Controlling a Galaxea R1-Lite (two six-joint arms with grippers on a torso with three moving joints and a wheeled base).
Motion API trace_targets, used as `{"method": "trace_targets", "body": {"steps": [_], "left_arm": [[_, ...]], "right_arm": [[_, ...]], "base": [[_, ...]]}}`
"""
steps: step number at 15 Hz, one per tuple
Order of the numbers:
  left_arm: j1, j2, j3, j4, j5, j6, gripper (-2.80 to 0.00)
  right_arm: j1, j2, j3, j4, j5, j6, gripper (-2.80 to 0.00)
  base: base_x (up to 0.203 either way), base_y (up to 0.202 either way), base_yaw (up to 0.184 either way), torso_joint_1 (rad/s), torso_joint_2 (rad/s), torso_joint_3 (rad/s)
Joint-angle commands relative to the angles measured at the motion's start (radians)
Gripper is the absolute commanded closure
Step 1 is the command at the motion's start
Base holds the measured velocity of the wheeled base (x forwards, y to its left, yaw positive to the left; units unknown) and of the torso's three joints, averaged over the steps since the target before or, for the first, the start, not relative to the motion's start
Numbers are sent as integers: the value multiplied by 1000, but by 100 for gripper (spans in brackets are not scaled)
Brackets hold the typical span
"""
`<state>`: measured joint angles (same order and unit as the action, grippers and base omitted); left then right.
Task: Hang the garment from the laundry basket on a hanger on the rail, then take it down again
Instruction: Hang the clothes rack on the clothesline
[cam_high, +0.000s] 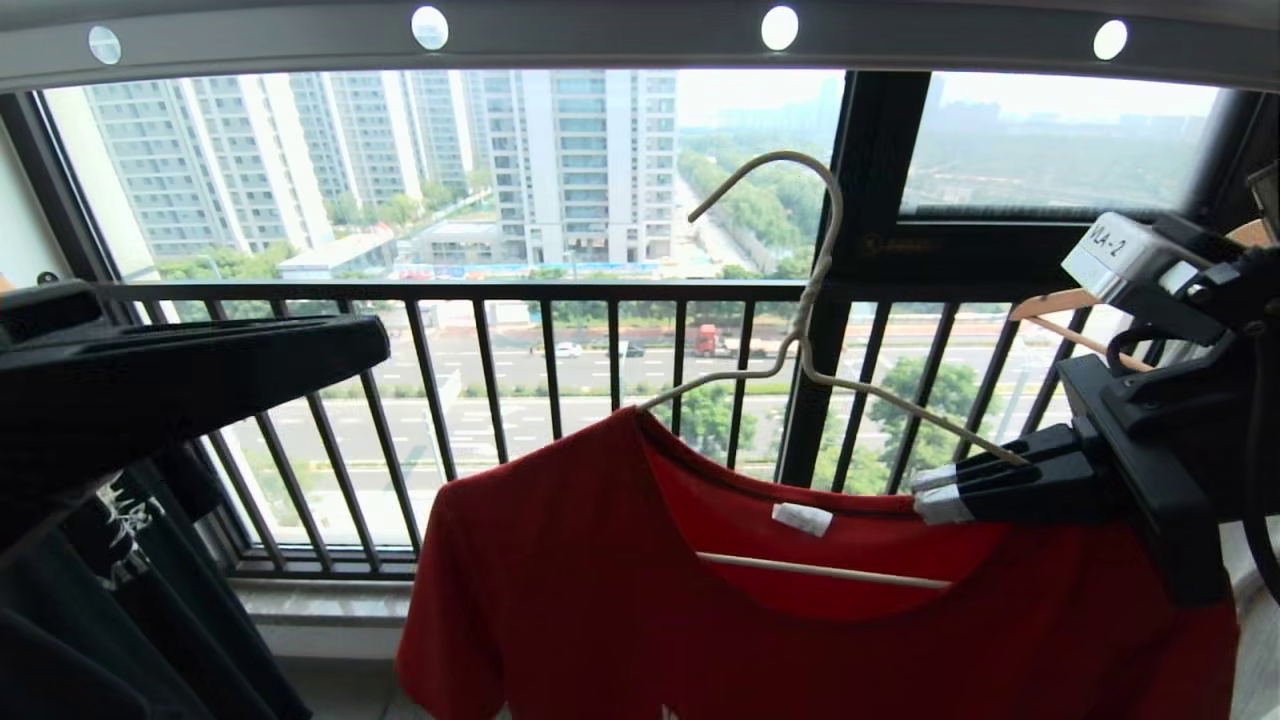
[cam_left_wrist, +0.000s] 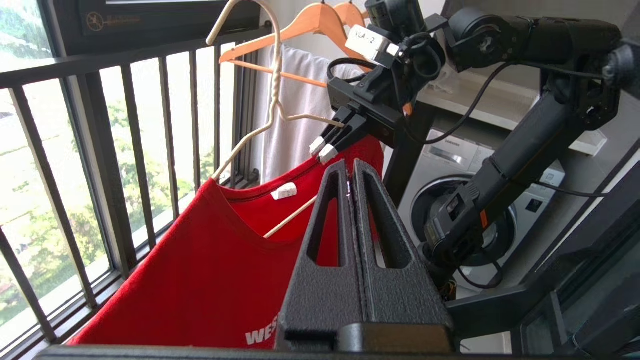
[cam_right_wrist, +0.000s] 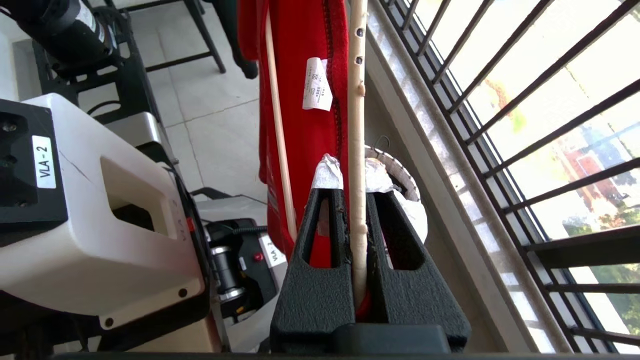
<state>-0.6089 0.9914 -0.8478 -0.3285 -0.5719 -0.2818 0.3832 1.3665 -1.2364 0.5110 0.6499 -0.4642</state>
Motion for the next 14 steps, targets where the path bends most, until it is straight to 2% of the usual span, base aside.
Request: {"method": "trace_targets", "body": {"steps": [1,3,6,8,10,14], "left_arm": [[0,-14,-23,-2,-3,-19,0],[0,-2,-42,-1,-2,-78,0],[0,2,-51,-3,39,-82,0],[0,-8,-56,-3,43,-83,0],[0,-14,-58,-3,44,-83,0],[0,-14,-67,2,43,-85,0]], "right_arm": [[0,-55,0,0,-53,76,0],[0,-88,0,-2,-129,162,0],[0,-144,27,-14,-277,251,0],[0,-169,44,-38,-364,316,0],[0,-191,59,-46,-457,330,0],[-1,-246,110,-45,-594,333,0]], "base": [[0,0,0,0,0,0],[0,0,0,0,0,0],[0,0,0,0,0,0],[0,0,0,0,0,0],[0,0,0,0,0,0],[0,0,0,0,0,0]]}}
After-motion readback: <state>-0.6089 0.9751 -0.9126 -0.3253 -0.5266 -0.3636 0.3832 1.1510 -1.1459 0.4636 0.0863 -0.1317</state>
